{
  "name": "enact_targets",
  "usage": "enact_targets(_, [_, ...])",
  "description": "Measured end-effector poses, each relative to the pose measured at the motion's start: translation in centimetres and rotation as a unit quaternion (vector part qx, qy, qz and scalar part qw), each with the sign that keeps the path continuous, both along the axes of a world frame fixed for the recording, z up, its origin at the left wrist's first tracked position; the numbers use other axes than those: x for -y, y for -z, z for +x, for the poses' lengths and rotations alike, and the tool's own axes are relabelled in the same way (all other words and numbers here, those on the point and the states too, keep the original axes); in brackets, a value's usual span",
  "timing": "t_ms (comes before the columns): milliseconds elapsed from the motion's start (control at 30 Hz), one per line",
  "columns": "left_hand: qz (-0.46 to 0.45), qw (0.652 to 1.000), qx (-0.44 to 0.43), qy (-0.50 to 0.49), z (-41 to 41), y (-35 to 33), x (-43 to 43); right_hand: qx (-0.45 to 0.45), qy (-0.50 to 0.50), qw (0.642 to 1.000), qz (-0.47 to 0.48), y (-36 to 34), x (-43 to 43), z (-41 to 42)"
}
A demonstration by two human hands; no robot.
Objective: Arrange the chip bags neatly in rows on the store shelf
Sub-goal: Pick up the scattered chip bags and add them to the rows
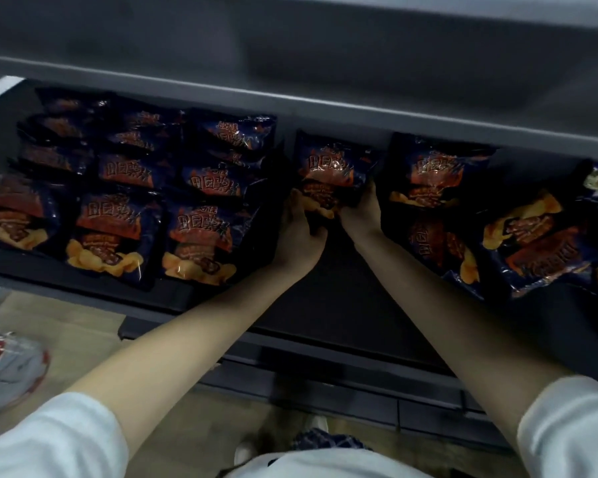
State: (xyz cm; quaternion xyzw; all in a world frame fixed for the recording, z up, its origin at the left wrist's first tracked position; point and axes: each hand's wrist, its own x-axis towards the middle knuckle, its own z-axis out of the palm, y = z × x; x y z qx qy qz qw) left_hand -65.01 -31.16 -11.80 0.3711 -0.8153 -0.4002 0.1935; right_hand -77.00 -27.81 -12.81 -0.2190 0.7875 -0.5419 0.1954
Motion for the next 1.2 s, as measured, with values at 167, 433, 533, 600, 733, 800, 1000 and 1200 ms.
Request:
enact_targets(167, [0.040, 0.997, 0.010, -0.058, -1.0, 0.9, 1.7, -0.036, -0.030, 0.998, 0.045, -0.3, 1.6, -0.7])
enact_targets(433, [0.058, 0.995, 0.011, -0.081, -1.8, 0.7, 2.5, -0.090, 0.002, 0.994, 0.070, 0.1, 1.8, -0.6])
enact_targets(533, [0.065, 0.996, 0.001, -0.067, -1.6, 0.6, 2.9, -0.073, 0.049, 0.995, 0.052, -0.3, 1.4, 0.0])
enact_targets(600, [0.067, 0.996, -0.002, -0.055, -1.3, 0.2, 3.1, -0.084, 0.055, 0.993, 0.064, -0.7, 1.3, 0.4])
enact_targets(733, [0.041, 0.999, 0.003, 0.000, -0.8, -0.3, 2.9, -0.149, 0.024, 0.980, 0.132, -1.6, 0.9, 1.5])
enact_targets(800, [0.028, 0.999, -0.010, 0.032, -0.6, -0.7, 2.5, -0.143, 0.009, 0.982, 0.120, -1.8, 0.7, 2.4])
enact_targets(1000, [0.016, 0.993, -0.048, 0.110, 0.7, -1.0, 1.0, -0.114, 0.063, 0.990, 0.062, -2.7, -1.5, 4.8])
enact_targets(1200, [0.001, 0.982, -0.068, 0.177, 1.1, 0.5, -1.0, -0.131, 0.135, 0.982, -0.016, -2.4, -5.8, 7.4])
